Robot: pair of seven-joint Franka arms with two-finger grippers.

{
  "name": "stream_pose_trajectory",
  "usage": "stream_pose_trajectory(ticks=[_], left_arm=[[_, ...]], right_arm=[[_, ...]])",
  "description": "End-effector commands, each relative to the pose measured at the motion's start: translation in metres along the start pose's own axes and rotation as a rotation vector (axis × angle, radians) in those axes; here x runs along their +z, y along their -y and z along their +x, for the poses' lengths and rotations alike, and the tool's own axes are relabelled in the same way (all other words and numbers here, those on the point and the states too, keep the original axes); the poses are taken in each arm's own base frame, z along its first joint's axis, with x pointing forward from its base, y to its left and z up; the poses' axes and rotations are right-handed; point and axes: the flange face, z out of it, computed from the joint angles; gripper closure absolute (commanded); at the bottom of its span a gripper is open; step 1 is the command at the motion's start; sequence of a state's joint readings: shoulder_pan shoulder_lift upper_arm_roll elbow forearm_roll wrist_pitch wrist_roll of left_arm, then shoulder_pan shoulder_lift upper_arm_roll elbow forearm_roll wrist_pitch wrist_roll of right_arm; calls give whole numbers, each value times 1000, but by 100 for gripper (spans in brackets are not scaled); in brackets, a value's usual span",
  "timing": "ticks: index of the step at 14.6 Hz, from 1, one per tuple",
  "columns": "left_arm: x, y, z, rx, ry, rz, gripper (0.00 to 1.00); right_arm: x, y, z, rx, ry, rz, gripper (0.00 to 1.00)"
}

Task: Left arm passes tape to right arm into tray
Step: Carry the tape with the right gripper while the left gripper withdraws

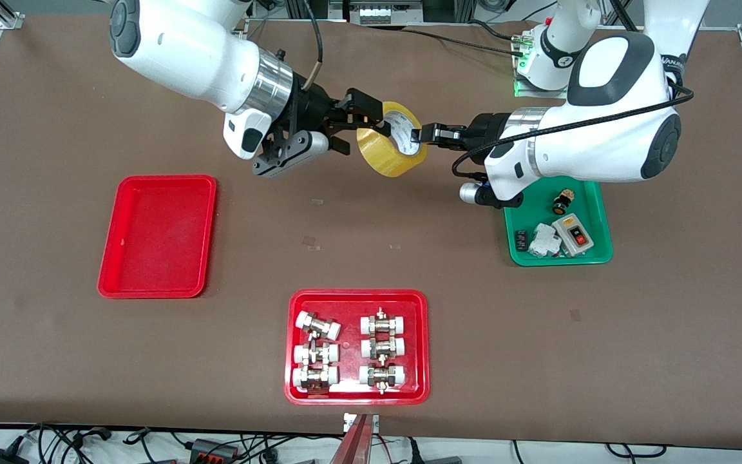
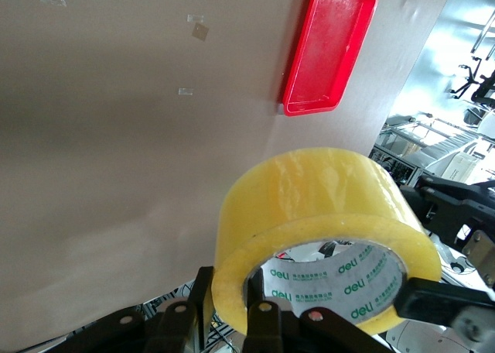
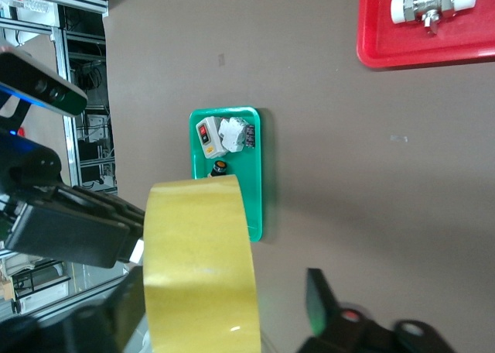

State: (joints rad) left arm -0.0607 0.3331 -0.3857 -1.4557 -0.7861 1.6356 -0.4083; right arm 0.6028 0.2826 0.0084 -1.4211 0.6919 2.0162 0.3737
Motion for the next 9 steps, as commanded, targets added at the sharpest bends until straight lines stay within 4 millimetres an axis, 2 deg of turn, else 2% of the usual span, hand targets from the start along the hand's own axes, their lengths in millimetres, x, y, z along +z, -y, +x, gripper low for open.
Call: stream_pose_trajectory(ticks=[1,2,3,7,8,9], left_arm=[[-8,-7,-4,15,9,-10,100],[-8,-7,-4,14,9,-10,100],[-7,-6,-4,14,10,-10,100],[-9,-6,-4,13,8,-11,99],[-8,-7,-4,11,9,-10,92],[-8,-6,-4,10,11,-7,60]], right_arm=[[2,6,-1,-9,-5,0,49],[1,6,0,-8,-6,1,58],[1,5,0,-11,-6,0,63],[-1,4,2,-16,-9,0,65],[-1,3,2,-14,-10,0,65],[-1,3,2,-14,-10,0,66]])
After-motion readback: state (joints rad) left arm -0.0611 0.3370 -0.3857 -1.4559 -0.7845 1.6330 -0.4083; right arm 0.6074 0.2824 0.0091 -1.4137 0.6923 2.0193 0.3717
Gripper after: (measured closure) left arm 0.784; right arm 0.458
